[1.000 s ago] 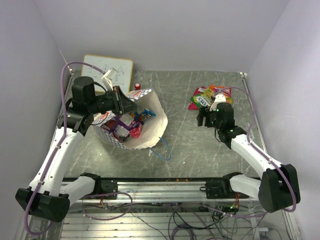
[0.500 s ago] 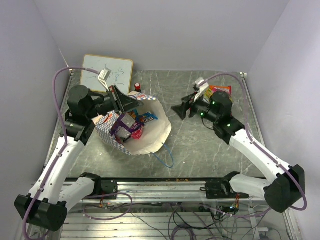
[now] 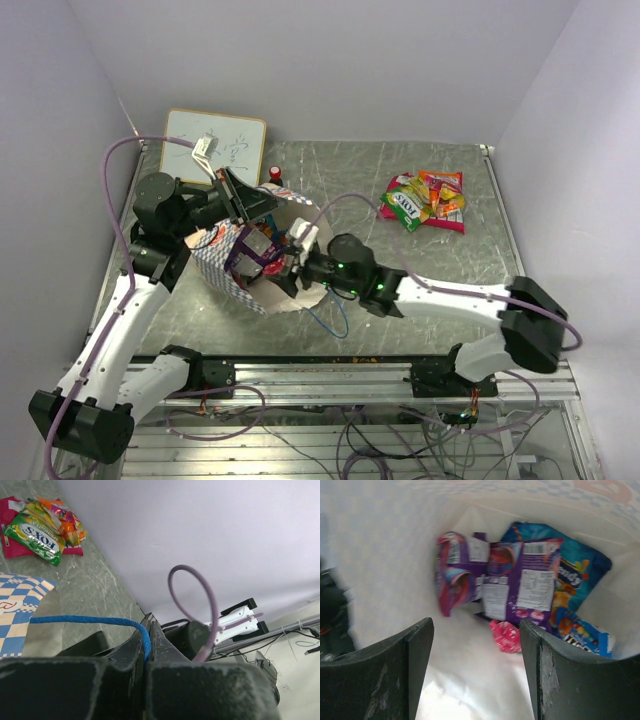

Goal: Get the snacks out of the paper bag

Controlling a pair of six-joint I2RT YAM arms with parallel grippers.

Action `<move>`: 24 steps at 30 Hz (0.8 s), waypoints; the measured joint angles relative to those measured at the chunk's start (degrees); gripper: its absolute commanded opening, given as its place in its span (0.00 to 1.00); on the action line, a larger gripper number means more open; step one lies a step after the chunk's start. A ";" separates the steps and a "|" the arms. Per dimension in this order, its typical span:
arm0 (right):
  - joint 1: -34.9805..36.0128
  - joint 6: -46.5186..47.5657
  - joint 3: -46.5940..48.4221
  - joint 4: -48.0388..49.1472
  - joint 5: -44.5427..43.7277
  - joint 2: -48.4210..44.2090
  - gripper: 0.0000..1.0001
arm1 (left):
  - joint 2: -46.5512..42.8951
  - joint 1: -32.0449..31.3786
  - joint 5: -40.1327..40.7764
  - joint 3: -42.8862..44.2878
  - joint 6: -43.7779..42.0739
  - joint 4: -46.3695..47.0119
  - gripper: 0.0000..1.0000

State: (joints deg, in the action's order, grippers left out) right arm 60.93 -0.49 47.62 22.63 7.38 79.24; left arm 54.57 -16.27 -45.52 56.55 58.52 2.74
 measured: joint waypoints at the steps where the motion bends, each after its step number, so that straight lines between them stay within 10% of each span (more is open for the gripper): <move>1: 0.63 0.48 1.11 1.07 -2.60 2.49 0.69 | 0.13 -0.02 0.07 0.22 0.02 0.00 0.07; 24: 0.39 6.01 16.74 17.90 -21.22 35.95 0.88 | 7.89 -0.44 -0.87 16.68 -16.72 -20.11 0.07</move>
State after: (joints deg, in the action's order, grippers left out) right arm 61.32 5.52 64.36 40.53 -13.85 115.20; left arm 62.46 -16.71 -46.39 73.23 41.80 -17.37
